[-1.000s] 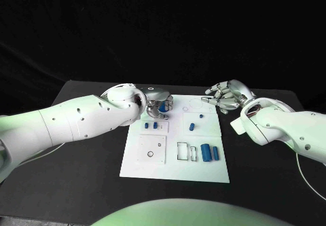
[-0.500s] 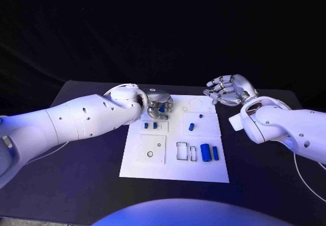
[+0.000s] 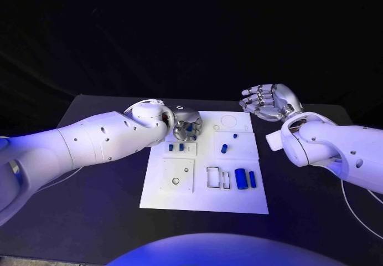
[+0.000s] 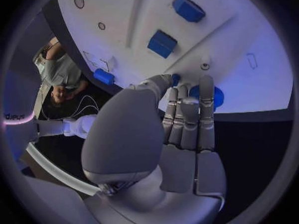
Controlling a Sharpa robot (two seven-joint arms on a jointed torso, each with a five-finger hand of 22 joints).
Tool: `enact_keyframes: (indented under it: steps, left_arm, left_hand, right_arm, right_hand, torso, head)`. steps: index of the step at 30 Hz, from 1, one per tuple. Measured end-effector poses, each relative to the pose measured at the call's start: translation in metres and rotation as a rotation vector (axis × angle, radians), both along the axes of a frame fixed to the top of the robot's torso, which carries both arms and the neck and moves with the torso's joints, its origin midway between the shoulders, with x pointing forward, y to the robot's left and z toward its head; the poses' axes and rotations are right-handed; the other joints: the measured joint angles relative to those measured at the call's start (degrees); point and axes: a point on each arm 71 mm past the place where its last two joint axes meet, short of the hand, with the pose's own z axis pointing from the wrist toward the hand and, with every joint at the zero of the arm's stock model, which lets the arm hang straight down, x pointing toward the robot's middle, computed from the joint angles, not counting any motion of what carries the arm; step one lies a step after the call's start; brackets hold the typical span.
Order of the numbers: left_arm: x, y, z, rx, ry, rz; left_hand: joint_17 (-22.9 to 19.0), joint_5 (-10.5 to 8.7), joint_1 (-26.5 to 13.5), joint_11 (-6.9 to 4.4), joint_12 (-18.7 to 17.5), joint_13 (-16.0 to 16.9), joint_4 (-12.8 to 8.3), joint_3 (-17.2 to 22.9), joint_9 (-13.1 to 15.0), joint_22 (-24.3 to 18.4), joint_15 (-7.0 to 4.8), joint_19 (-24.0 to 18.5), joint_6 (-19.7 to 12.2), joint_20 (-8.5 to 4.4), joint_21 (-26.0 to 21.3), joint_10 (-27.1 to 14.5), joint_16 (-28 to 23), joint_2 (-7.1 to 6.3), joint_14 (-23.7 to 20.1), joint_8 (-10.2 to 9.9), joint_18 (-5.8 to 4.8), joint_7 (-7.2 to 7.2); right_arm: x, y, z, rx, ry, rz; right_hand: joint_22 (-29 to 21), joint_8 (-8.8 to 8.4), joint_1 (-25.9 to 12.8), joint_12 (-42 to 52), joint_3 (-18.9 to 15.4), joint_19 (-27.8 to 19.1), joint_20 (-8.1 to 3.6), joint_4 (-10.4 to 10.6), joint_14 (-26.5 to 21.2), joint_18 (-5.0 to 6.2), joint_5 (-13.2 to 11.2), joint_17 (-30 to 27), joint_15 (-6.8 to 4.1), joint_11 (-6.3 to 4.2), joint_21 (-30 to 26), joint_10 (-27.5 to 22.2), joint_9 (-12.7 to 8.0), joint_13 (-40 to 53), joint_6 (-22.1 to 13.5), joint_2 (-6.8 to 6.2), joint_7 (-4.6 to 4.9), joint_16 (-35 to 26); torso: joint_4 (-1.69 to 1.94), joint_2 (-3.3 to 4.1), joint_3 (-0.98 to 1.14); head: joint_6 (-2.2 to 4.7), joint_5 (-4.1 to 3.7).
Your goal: Assemble the parts on the task board
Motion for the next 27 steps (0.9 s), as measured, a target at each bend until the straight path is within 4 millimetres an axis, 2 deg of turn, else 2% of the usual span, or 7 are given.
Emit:
enact_keyframes:
  steps: [11,15,19,21,27]
  left_arm:
    - [0.0011,-0.0006,-0.0033,0.016,0.012,0.001]
    - [0.0013,-0.0011,-0.0035,0.016,0.012,0.001]
    - [0.0015,-0.0014,-0.0036,0.016,0.012,0.001]
    - [0.0015,-0.0015,-0.0036,0.016,0.012,0.000]
    - [0.0011,-0.0023,-0.0047,0.016,0.013,-0.002]
  left_hand:
    - [1.75,0.00,0.00,-0.16,-0.35,-0.21,-0.53,0.73,-0.21,0.76,0.19,-0.39,0.41,0.01,1.15,0.54,1.39,0.00,1.03,-0.33,0.01,0.00]
    - [2.36,0.00,0.00,-0.26,-0.35,-0.43,-0.85,1.05,-0.27,0.97,-0.12,-0.39,0.82,0.01,1.51,1.04,1.75,0.00,1.34,-0.54,0.00,0.00]
    - [2.50,0.00,-0.31,-0.25,-0.68,-0.41,-0.85,1.37,-0.27,1.13,0.09,-0.39,0.96,0.01,1.77,1.04,2.13,0.31,1.55,-0.54,0.01,0.14]
    - [2.82,-0.22,-0.61,-0.28,-0.73,-0.44,-1.09,1.61,-0.27,1.30,-0.21,-0.38,1.34,0.01,1.99,1.46,2.38,0.60,1.84,-0.54,0.00,-0.10]
    - [6.90,-0.22,-1.29,-1.41,-0.56,-0.05,-2.21,2.73,-0.21,2.20,-0.93,-0.59,3.52,-0.19,3.50,4.04,4.69,1.28,4.83,-0.54,0.01,-0.42]
  right_arm:
    - [0.0006,0.0013,0.0005,0.030,-0.004,0.003]
    - [0.0009,0.0017,0.0005,0.035,-0.005,0.004]
    - [0.0009,0.0019,0.0005,0.038,-0.005,0.004]
    - [0.0009,0.0020,0.0006,0.039,-0.006,0.004]
    - [0.0010,0.0024,0.0005,0.041,-0.006,0.005]
  right_hand:
    - [-0.80,-0.22,-0.01,-0.45,0.16,-0.18,0.18,-0.16,-0.08,0.00,0.00,-0.60,0.09,0.00,0.00,0.00,-0.14,-0.34,0.00,-0.01,0.00,-0.32]
    - [-1.02,-0.44,-0.23,-0.46,0.16,-0.18,0.18,-0.16,-0.08,0.00,0.00,-0.75,0.09,0.20,0.00,-0.20,-0.17,-0.39,0.00,-0.22,0.00,-0.54]
    - [-1.02,-0.44,-0.23,-0.45,0.16,-0.18,0.18,-0.16,-0.08,0.00,0.00,-0.76,0.09,0.20,0.00,-0.20,-0.19,-0.39,0.00,-0.22,0.00,-0.54]
    - [-1.02,-0.44,-0.23,-0.45,0.16,-0.17,0.18,-0.16,-0.08,0.00,0.00,-0.76,0.09,0.20,0.00,-0.20,-0.19,-0.39,0.00,-0.22,0.00,-0.54]
    - [-1.09,-0.44,-0.23,-0.45,0.16,-0.17,0.18,-0.16,-0.08,-0.01,0.00,-0.76,0.08,0.20,0.00,-0.20,-0.19,-0.39,0.00,-0.22,0.00,-0.54]
  torso:
    - [0.03,0.00,0.03]
    - [0.07,0.00,0.03]
    - [0.08,-0.02,0.03]
    - [0.09,-0.03,0.03]
    - [0.08,-0.04,0.03]
  head:
    - [-0.34,-0.02]
    - [-0.47,-0.01]
    - [-0.56,0.02]
    - [-0.62,0.02]
    - [-0.78,0.09]
